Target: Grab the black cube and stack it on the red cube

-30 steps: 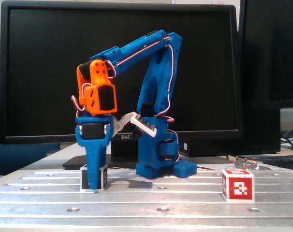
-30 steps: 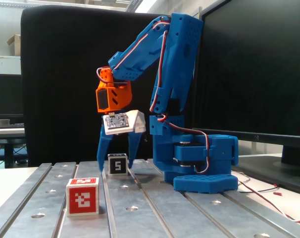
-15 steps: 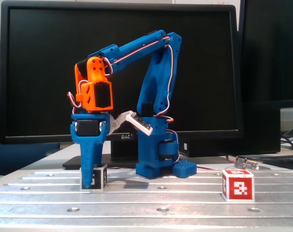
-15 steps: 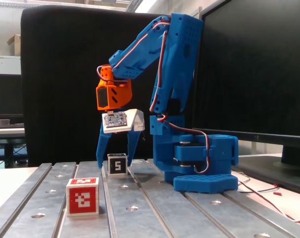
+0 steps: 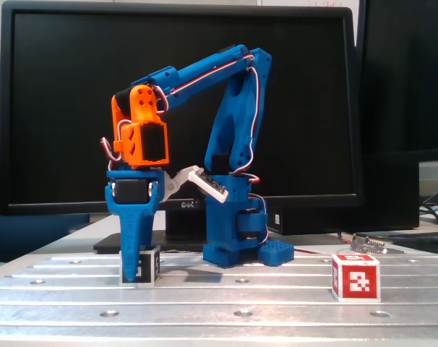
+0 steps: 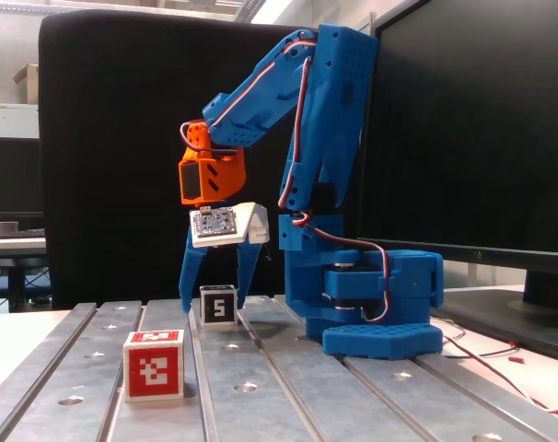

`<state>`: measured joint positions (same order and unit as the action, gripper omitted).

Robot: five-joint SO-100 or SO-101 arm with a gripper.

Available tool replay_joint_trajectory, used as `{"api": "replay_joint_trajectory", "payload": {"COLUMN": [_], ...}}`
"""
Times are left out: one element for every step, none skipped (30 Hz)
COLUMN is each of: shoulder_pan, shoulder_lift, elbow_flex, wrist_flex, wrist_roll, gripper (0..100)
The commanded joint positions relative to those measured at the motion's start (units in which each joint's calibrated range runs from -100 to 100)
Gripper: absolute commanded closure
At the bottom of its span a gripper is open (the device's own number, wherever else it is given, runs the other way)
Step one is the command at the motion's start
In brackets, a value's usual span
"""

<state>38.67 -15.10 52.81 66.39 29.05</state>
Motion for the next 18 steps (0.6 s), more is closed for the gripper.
{"api": "replay_joint_trajectory", "payload": {"shoulder_pan": [0.4, 0.4, 0.4, 0.4, 0.1, -0.1, -0.2, -0.2, -0.2, -0.2, 0.1, 0.1, 0.2, 0.2, 0.2, 0.3, 0.3, 0.3], "shoulder_lift": [-2.4, -3.6, -4.4, -5.0, -5.6, -6.1, -6.3, -6.3, -6.4, -6.4, -6.4, -6.4, -6.4, -6.4, -6.4, -6.4, -6.4, -6.4], "elbow_flex": [0.9, 1.7, 2.3, 2.7, 3.1, 3.6, 3.9, 4.0, 3.9, 3.6, 3.5, 3.5, 3.5, 3.5, 3.7, 3.9, 4.0, 4.0], "wrist_flex": [-0.1, -0.4, -1.0, -1.0, -0.9, -0.9, -1.1, -1.1, -1.2, -1.2, -1.2, -1.2, -1.2, -1.2, -1.2, -1.2, -1.2, -1.2], "wrist_roll": [0.1, 0.1, 0.1, 0.1, 0.0, 0.0, -0.1, -0.1, -0.1, 0.0, 0.1, 0.1, 0.1, 0.1, 0.1, 0.1, 0.1, 0.1], "gripper": [75, 75, 75, 75, 75, 76, 77, 78, 78, 79, 79, 79, 79, 79, 79, 79, 79, 79]}}
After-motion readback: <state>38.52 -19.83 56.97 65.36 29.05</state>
